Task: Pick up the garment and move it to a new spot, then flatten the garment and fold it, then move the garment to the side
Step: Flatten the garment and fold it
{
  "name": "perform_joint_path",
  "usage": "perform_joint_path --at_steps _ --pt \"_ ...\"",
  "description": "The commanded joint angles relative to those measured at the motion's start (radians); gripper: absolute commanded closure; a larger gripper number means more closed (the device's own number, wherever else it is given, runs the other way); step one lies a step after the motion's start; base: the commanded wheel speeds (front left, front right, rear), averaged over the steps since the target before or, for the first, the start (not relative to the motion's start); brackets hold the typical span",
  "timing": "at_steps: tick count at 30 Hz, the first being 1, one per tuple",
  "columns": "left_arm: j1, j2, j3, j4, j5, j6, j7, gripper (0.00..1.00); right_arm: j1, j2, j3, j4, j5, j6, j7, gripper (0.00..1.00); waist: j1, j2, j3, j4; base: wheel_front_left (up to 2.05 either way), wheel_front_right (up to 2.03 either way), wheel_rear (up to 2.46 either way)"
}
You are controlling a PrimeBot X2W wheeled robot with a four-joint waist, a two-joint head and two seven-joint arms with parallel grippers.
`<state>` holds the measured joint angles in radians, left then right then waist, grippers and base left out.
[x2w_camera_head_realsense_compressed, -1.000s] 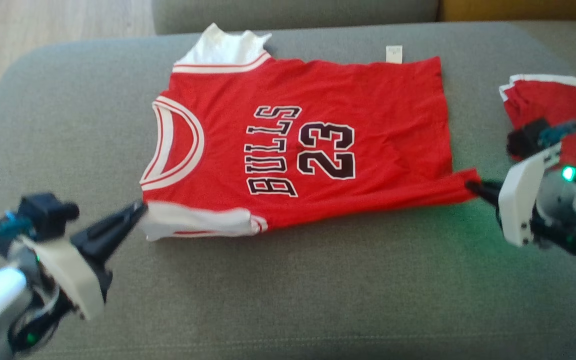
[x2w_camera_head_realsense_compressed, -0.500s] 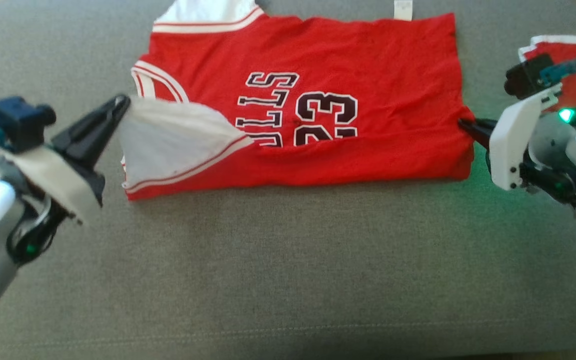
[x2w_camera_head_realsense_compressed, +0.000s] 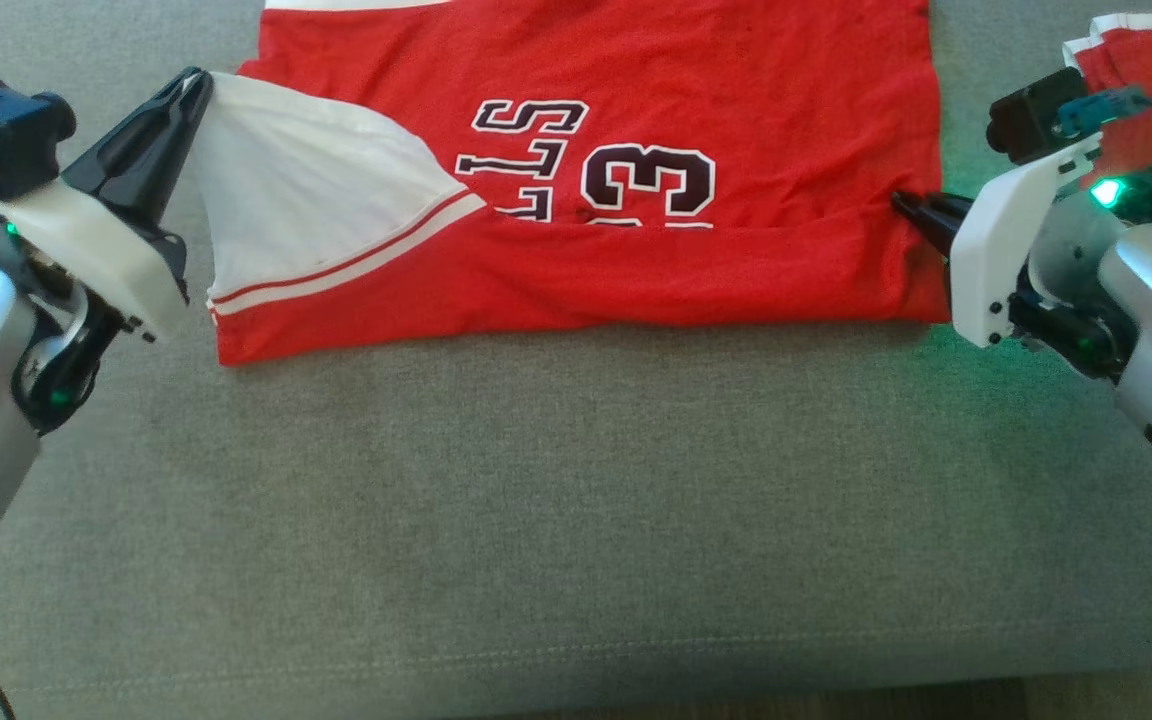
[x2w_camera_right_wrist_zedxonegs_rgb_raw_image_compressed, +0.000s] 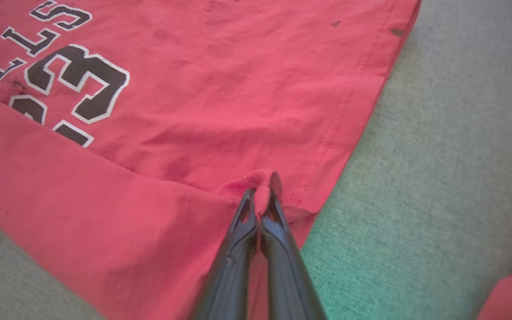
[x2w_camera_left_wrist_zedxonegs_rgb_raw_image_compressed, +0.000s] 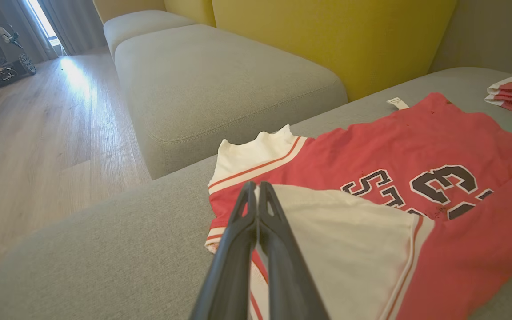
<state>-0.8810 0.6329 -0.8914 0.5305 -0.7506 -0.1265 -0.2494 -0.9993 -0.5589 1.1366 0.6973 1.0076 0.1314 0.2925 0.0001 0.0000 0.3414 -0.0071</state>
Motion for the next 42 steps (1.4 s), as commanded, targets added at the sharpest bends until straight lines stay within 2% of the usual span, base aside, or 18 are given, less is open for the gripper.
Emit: perform_joint_path --at_steps 1,4,5,6,7,8,10,14,20,24,28,32,37,39,40,42 --pt "-0.05 0.037 0.053 -0.007 0.005 0.003 -0.012 1.0 -0.017 -0.004 -0.003 -0.009 -0.01 -0.001 -0.015 1.0 -0.0001 0.0 0.002 -0.001 0.0 0.0 0.0" --pt "-0.051 0.016 0.05 0.027 0.005 0.001 -0.012 1.0 -0.021 0.005 0.001 0.004 -0.012 -0.001 -0.038 1.0 -0.0001 0.0 0.007 -0.002 0.0 0.0 0.0" --pt "-0.051 0.008 0.05 0.04 0.002 0.001 -0.012 0.86 -0.022 0.007 0.003 0.008 -0.011 -0.001 -0.045 1.0 -0.0001 0.0 0.009 -0.001 0.0 0.0 0.0" --pt "-0.051 -0.001 0.048 0.056 0.0 0.0 -0.012 0.32 -0.021 0.01 0.003 0.013 -0.01 -0.001 -0.055 1.0 -0.0001 0.0 0.009 -0.001 0.0 0.0 0.0" --pt "-0.05 -0.009 0.048 0.072 0.0 0.0 -0.012 0.0 -0.021 0.013 0.0 0.019 -0.011 -0.001 -0.072 0.71 -0.0001 0.0 0.008 0.0 0.0 0.0 0.0" --pt "-0.051 -0.019 0.052 0.086 0.001 0.002 -0.012 0.0 -0.017 0.017 -0.003 0.03 -0.006 -0.001 -0.081 0.0 -0.0001 0.0 0.004 0.0 0.0 0.0 0.0" --pt "-0.049 -0.039 0.074 0.107 0.003 0.011 -0.012 0.0 -0.012 0.025 -0.006 0.049 -0.005 -0.001 -0.104 0.0 -0.0001 0.0 -0.005 0.002 0.0 0.0 0.0" --pt "-0.011 -0.08 0.173 0.098 0.005 0.062 -0.012 0.0 0.009 0.038 -0.019 0.072 0.005 -0.001 -0.177 0.0 -0.0001 0.0 -0.037 0.005 0.0 0.0 0.0" --pt "0.13 -0.15 0.415 -0.019 0.024 0.145 -0.012 0.0 0.06 0.05 -0.057 0.115 -0.007 -0.001 -0.343 0.0 -0.0001 0.0 -0.103 0.009 0.0 0.0 0.0" --pt "0.262 -0.217 0.573 -0.14 0.055 0.16 -0.012 0.0 0.12 0.07 -0.096 0.137 0.005 -0.001 -0.439 0.0 -0.0001 0.0 -0.148 0.01 0.0 0.0 0.0" --pt "0.388 -0.287 0.673 -0.233 0.1 0.154 -0.012 0.0 0.169 0.086 -0.14 0.16 -0.022 -0.001 -0.525 0.0 -0.0001 0.0 -0.181 0.009 0.0 0.0 0.0" --pt "0.487 -0.352 0.729 -0.283 0.147 0.145 -0.012 0.0 0.211 0.099 -0.222 0.168 -0.093 -0.001 -0.552 0.0 -0.0001 0.0 -0.209 0.01 0.0 0.0 0.0" --pt "0.589 -0.436 0.796 -0.319 0.198 0.128 -0.012 0.0 0.317 0.123 -0.483 0.042 -0.266 -0.001 -0.554 0.0 -0.0001 0.0 -0.234 0.002 0.0 0.0 0.0" --pt "0.626 -0.464 0.803 -0.335 0.232 0.093 -0.012 0.0 0.394 0.141 -0.6 -0.028 -0.361 -0.001 -0.554 0.0 -0.0001 0.0 -0.245 0.001 0.0 0.0 0.0" --pt "0.626 -0.464 0.803 -0.335 0.232 0.093 -0.012 0.0 0.394 0.141 -0.6 -0.028 -0.361 -0.001 -0.554 0.0 -0.0001 0.0 -0.245 0.001 0.0 0.0 0.0" --pt "0.658 -0.497 0.819 -0.355 0.266 0.067 -0.012 0.0 0.474 0.159 -0.712 -0.104 -0.485 -0.001 -0.554 0.0 -0.0001 0.0 -0.254 0.002 0.0 0.0 0.0"
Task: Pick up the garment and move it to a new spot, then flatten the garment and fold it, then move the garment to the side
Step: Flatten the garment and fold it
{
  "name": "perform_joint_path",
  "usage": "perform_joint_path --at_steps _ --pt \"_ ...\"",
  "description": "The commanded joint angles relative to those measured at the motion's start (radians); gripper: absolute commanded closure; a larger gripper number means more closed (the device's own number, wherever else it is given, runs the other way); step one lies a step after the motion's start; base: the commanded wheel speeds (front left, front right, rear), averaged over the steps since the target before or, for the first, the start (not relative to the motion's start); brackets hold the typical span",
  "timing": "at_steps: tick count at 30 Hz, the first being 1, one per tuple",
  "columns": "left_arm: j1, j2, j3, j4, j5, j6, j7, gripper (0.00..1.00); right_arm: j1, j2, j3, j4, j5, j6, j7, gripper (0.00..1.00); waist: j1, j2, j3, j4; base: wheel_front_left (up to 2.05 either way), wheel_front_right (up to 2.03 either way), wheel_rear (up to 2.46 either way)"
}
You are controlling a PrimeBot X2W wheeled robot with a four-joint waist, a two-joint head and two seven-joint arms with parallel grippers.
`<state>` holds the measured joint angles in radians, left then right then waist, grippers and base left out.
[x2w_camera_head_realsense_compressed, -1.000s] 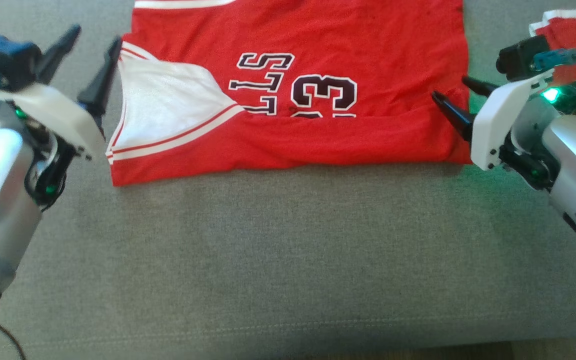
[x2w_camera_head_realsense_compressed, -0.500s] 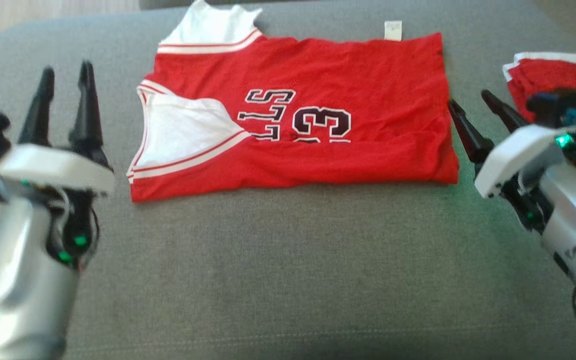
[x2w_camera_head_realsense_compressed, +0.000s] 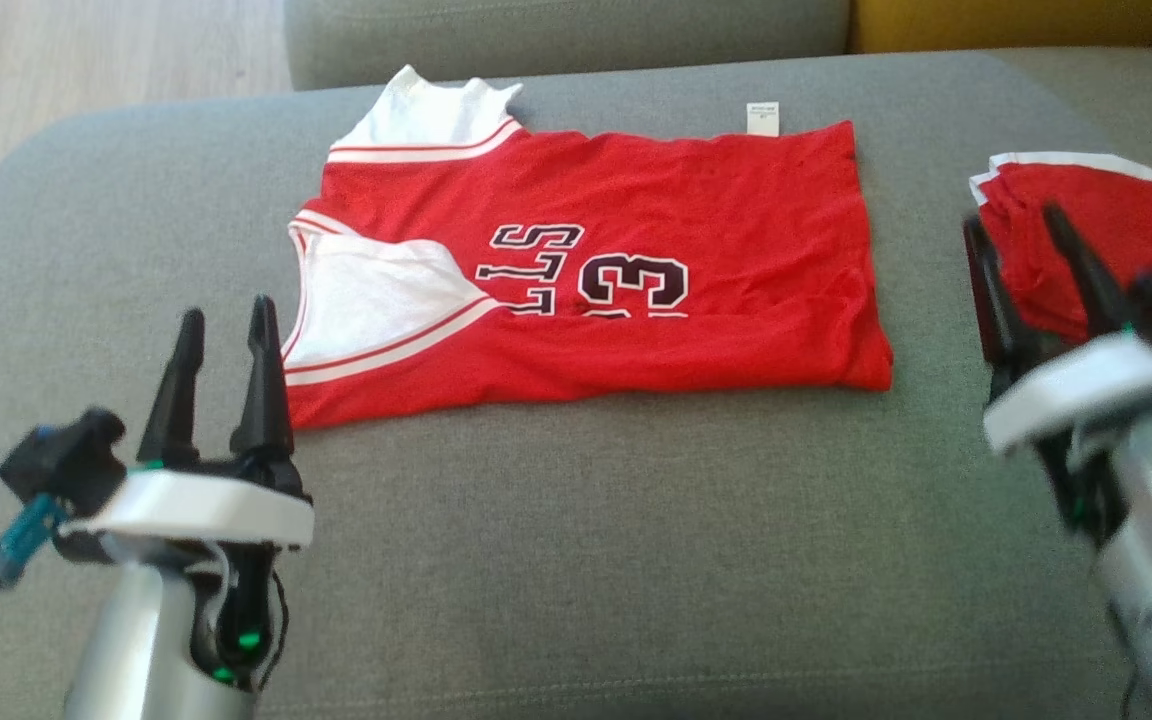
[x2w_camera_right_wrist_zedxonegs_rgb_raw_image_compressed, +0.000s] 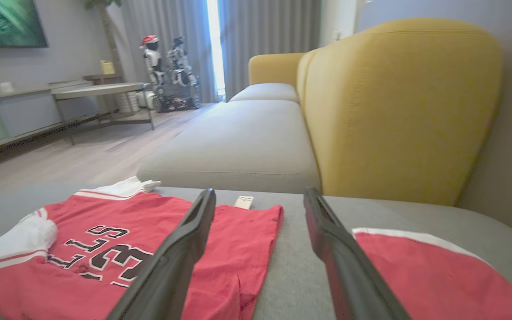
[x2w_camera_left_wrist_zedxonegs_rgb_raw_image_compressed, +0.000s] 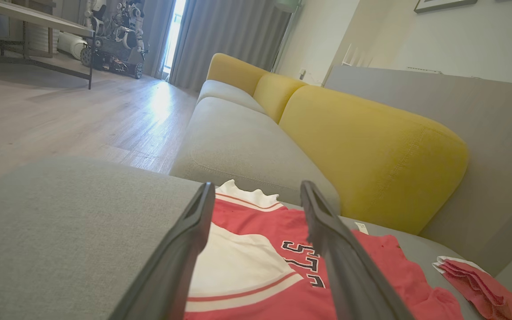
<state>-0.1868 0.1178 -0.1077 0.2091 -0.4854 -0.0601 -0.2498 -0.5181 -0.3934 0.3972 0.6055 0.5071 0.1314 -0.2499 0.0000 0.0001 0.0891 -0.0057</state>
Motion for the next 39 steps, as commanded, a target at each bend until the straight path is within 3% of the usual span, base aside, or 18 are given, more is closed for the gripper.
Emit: perform_joint_path --at_steps 1,9,15,24,39 --pt "-0.022 0.004 0.05 -0.041 0.014 -0.008 -0.012 0.0 0.038 0.017 -0.028 -0.05 -0.026 -0.001 -0.012 0.0 0.0 -0.0001 -0.007 0.001 0.0 0.0 0.0" --pt "0.07 -0.064 0.128 -0.101 0.104 -0.047 -0.012 0.0 0.308 0.188 -0.289 -0.309 -0.282 -0.001 -0.012 0.0 0.0 -0.0001 -0.036 0.015 0.0 0.0 0.0" --pt "0.1 -0.067 0.113 -0.08 0.101 -0.033 -0.012 0.0 0.415 0.278 -0.355 -0.402 -0.363 -0.001 -0.012 0.0 0.0 -0.0001 -0.031 0.021 0.0 0.0 0.0" --pt "0.096 -0.067 0.11 -0.06 0.109 -0.014 -0.012 0.0 0.435 0.32 -0.357 -0.437 -0.373 -0.001 -0.012 0.0 0.0 -0.0001 -0.031 0.013 0.0 0.0 0.0" --pt "0.079 -0.068 0.105 -0.012 0.109 -0.008 -0.012 0.0 0.431 0.332 -0.354 -0.443 -0.377 -0.001 -0.012 0.0 0.0 -0.0001 -0.019 -0.005 0.0 0.0 0.0"
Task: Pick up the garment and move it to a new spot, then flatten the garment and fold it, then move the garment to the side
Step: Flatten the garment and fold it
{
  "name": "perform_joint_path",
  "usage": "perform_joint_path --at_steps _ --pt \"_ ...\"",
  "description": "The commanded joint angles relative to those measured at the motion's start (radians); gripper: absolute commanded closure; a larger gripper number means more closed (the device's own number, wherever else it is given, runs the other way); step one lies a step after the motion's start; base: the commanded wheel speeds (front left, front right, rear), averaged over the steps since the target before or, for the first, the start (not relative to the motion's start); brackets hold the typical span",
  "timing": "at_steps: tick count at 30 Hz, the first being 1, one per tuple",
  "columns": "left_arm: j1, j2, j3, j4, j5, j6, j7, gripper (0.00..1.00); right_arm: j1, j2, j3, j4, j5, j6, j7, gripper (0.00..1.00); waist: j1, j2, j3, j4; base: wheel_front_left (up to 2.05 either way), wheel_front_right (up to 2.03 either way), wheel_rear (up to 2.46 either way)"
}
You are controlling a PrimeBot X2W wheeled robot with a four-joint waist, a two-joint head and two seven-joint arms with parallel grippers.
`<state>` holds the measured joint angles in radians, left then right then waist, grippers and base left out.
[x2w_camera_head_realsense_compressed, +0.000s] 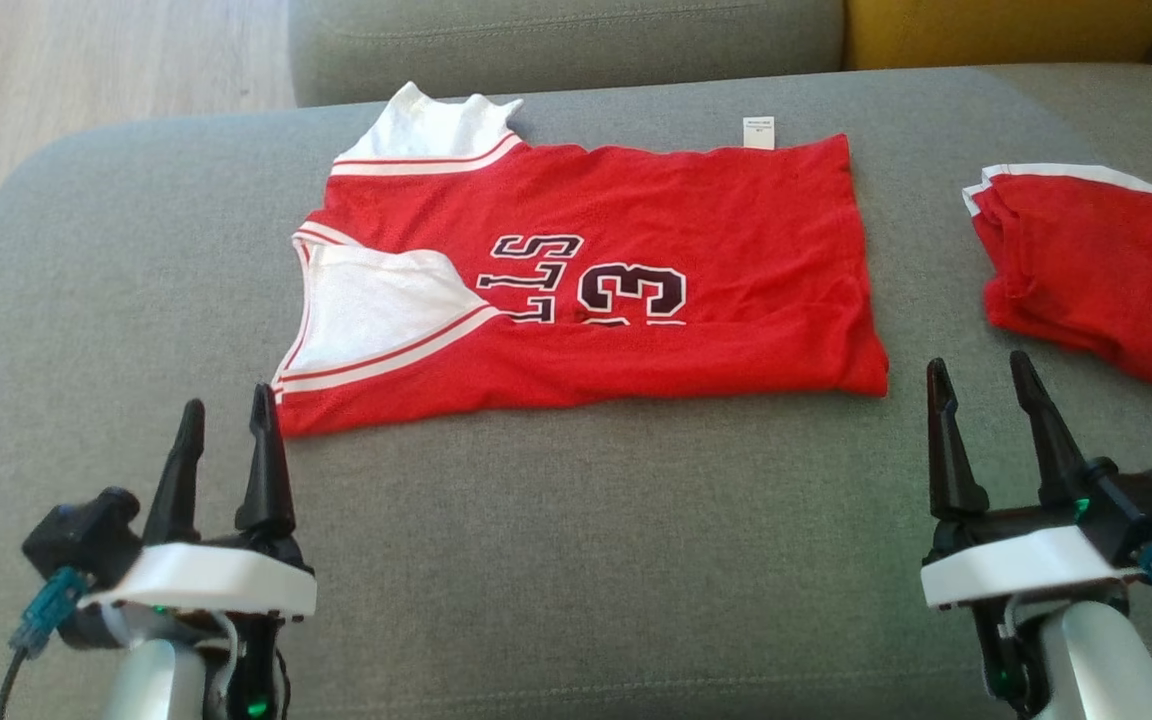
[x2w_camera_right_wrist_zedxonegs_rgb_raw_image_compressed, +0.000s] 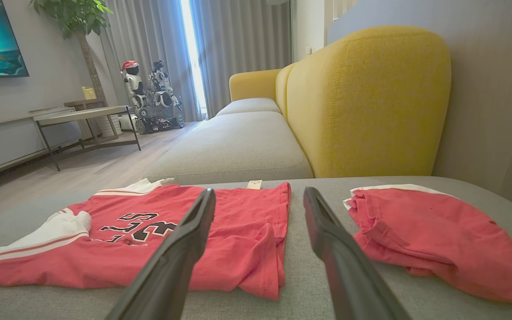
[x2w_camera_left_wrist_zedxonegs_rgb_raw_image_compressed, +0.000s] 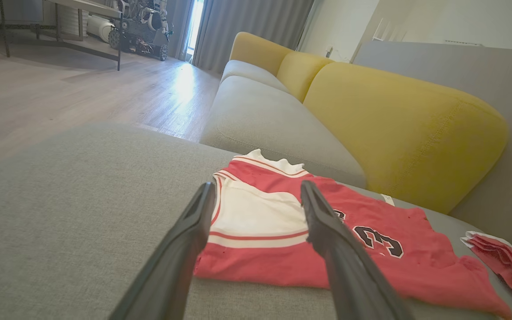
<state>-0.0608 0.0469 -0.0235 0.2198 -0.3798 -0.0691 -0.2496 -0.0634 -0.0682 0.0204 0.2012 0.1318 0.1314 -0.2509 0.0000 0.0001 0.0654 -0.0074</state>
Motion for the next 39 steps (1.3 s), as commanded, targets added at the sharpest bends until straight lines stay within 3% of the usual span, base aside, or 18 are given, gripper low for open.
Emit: perform_joint_path --at_steps 1,10,15,24,34,35,36,39 --pt "-0.05 0.003 0.016 -0.008 0.003 0.0 -0.012 0.0 -0.026 0.007 0.025 -0.039 -0.002 -0.001 -0.011 0.0 0.0 -0.0001 0.008 -0.006 0.0 0.0 0.0" --pt "-0.134 0.004 -0.017 0.166 0.05 -0.009 -0.012 0.0 -0.057 0.009 0.034 -0.044 -0.004 -0.001 -0.011 0.0 0.0 -0.0001 0.058 -0.036 0.0 0.0 0.0" --pt "-0.221 0.036 -0.007 0.352 0.077 0.022 -0.007 0.0 -0.089 0.012 0.05 -0.039 -0.001 -0.001 -0.011 0.0 0.0 -0.0001 0.089 -0.071 0.0 0.0 0.0" --pt "-0.349 0.105 0.034 0.556 0.08 0.08 -0.003 0.0 -0.107 0.017 0.061 -0.046 0.013 -0.001 -0.011 0.0 0.0 -0.0001 0.136 -0.113 0.0 0.0 0.0" --pt "-0.408 0.12 0.019 0.7 0.076 0.069 0.006 0.0 -0.111 0.018 0.059 -0.046 0.026 -0.001 -0.011 0.0 0.0 -0.0001 0.148 -0.133 0.0 0.0 0.0" --pt "-0.413 0.119 0.015 0.712 0.075 0.061 0.009 0.36 -0.111 0.018 0.057 -0.045 0.025 -0.001 -0.011 0.0 0.0 -0.0001 0.148 -0.132 0.0 0.0 0.0" --pt "-0.418 0.119 0.01 0.721 0.075 0.053 0.009 1.0 -0.11 0.018 0.055 -0.042 0.024 -0.001 -0.011 0.0 0.0 -0.0001 0.148 -0.132 0.0 0.0 0.0" --pt "-0.429 0.115 0.002 0.735 0.074 0.04 0.003 1.0 -0.112 0.018 0.057 -0.011 0.026 -0.001 -0.011 0.0 0.0 -0.0001 0.147 -0.125 0.0 0.0 0.0"
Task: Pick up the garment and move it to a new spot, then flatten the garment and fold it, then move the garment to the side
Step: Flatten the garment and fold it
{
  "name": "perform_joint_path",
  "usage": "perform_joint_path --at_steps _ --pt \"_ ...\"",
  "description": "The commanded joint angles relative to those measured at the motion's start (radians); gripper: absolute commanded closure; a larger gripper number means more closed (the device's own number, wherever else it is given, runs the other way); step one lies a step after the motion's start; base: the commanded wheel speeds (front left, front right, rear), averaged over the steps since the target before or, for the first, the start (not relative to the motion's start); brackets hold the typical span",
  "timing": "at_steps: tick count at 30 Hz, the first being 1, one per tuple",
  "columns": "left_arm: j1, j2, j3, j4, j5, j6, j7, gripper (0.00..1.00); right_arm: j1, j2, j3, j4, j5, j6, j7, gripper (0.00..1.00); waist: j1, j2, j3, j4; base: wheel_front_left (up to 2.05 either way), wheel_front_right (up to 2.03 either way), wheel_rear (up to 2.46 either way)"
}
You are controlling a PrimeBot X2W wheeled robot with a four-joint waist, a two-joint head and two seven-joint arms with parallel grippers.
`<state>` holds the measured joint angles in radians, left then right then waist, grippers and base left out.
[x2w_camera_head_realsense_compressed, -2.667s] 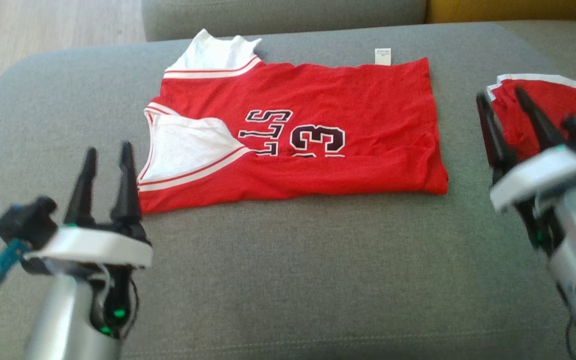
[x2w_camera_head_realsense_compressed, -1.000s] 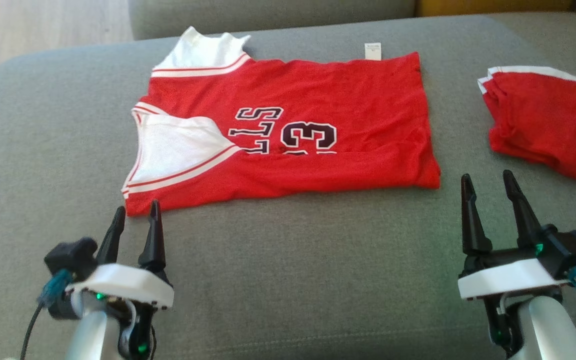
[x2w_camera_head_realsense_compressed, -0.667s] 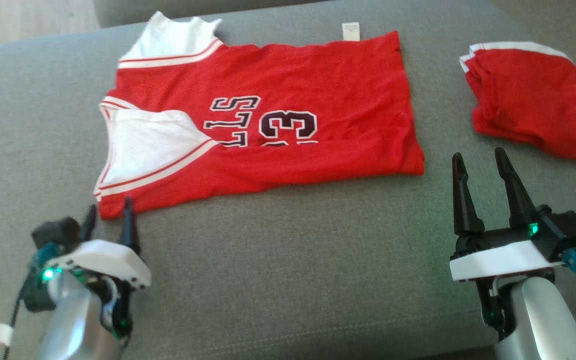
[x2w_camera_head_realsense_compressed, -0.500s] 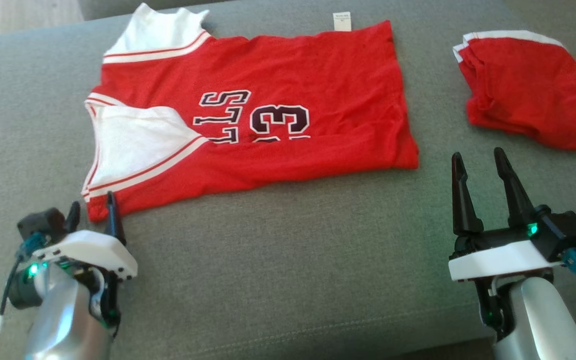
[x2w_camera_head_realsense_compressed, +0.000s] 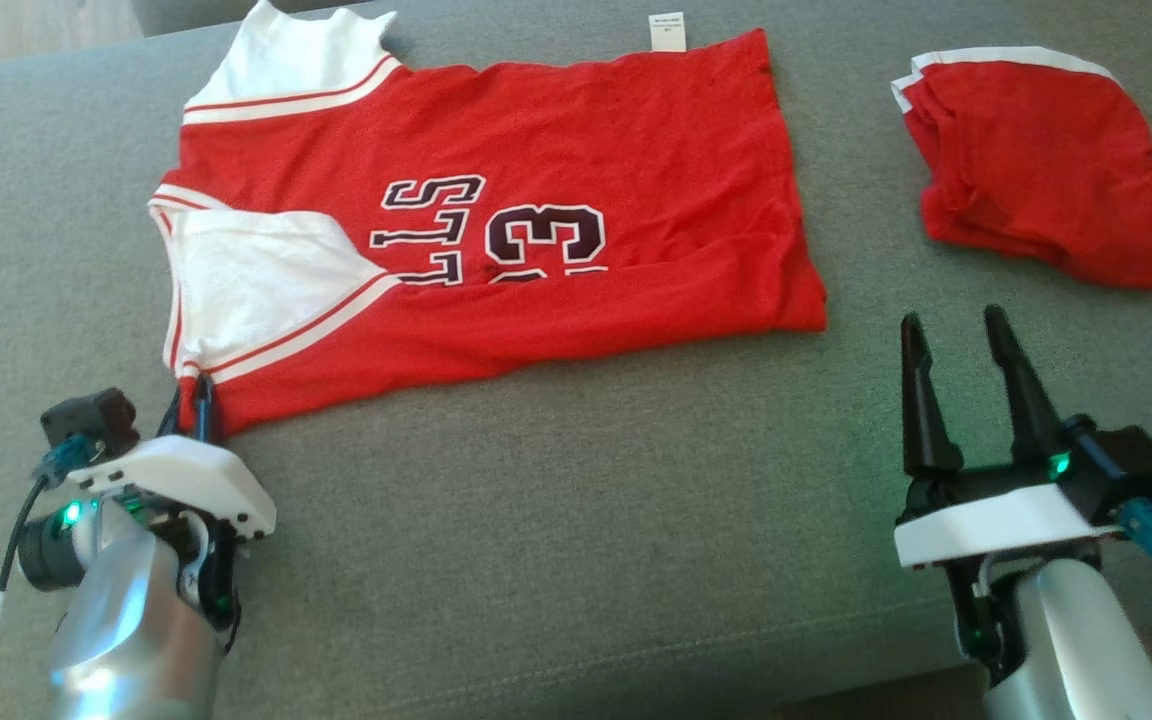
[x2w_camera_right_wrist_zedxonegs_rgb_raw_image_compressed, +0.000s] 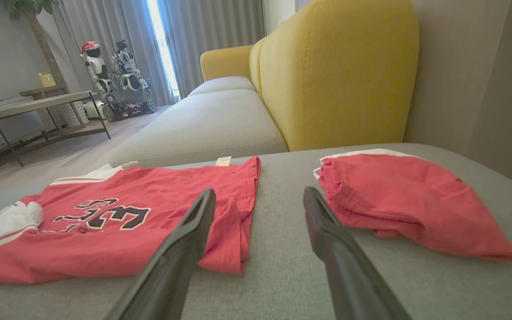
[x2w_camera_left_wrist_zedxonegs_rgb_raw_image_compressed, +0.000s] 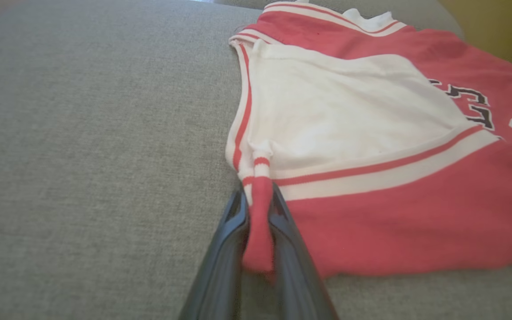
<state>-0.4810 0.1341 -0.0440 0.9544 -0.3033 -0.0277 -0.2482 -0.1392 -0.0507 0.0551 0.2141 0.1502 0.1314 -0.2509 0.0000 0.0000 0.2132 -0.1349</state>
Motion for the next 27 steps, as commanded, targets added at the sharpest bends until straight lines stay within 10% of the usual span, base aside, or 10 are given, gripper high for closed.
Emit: perform_joint_path --at_steps 1,27 --pt "-0.013 0.026 0.024 -0.004 -0.003 0.0 -0.002 1.0 -0.039 0.0 0.024 -0.005 0.009 -0.001 -0.011 0.0 0.0 0.0 -0.001 0.006 0.0 0.0 0.0" --pt "0.07 -0.041 0.037 -0.398 0.093 -0.029 -0.013 1.0 -0.381 0.0 0.056 0.562 0.257 -0.001 0.154 0.0 0.0 0.0 0.04 0.129 0.0 0.0 0.0"
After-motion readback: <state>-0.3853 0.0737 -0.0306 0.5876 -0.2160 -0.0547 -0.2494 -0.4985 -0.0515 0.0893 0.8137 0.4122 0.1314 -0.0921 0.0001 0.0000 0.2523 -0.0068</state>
